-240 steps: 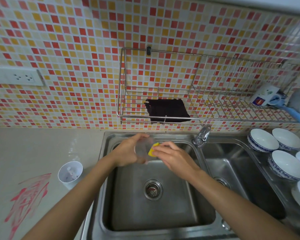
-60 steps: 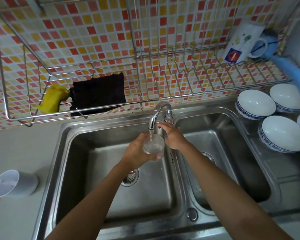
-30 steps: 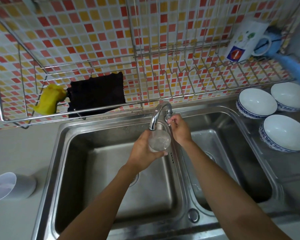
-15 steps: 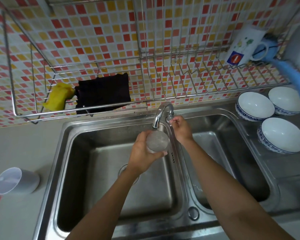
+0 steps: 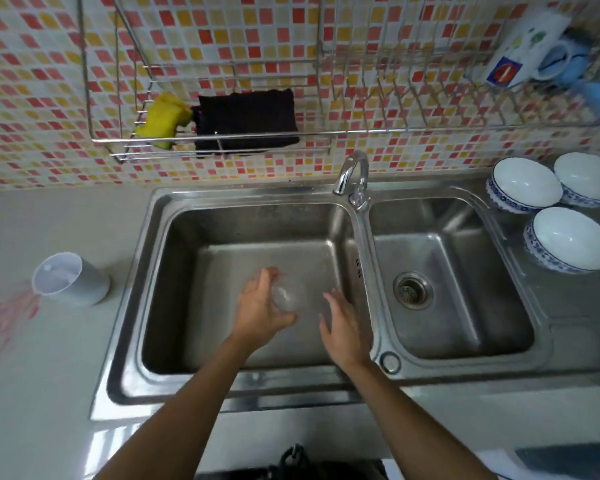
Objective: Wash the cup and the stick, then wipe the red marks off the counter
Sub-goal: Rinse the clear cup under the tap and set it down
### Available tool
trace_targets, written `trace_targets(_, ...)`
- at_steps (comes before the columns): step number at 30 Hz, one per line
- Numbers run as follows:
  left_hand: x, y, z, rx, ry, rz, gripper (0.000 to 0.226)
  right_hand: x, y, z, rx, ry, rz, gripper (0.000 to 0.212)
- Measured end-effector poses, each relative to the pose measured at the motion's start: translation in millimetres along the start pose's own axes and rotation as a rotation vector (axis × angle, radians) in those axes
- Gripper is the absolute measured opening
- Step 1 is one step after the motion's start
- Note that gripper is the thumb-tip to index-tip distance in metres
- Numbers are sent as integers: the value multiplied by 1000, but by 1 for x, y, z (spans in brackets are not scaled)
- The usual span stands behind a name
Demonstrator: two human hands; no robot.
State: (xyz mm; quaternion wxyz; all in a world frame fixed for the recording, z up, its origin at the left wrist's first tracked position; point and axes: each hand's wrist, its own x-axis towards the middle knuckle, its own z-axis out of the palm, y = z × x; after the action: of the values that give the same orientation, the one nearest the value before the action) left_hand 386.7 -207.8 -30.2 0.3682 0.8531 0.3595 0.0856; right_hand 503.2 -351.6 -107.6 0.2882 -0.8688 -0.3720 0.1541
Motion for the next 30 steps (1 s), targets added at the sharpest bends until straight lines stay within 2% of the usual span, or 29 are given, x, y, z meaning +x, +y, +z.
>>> trace_targets(4, -22, -24, -2, 231, 24, 24, 81, -28, -12, 20, -87, -175, 0, 54)
trace_targets(7, -30, -40, -9, 368, 4, 88, 83, -30, -15, 22, -167, -186, 29, 51)
trace_targets(12, -39, -56, -17, 749, -14, 226, 84, -23, -16, 29, -217, -256, 76, 49)
trace_targets(16, -42, -60, -22, 949, -91, 269, 84, -22, -13, 32, -223, -244, 67, 48)
trace_targets(21, -37, -59, -28, 1092, -135, 343, 84, -25, -16, 29, -295, -277, 23, 51)
trace_targets(24, -33, -58, -28, 1176, -124, 502, 66, -26, -17, 28, -322, -290, 8, 50)
trace_targets(30, -27, -57, -29, 1280, -111, 699, 74, -23, -13, 32, -321, -312, 11, 46)
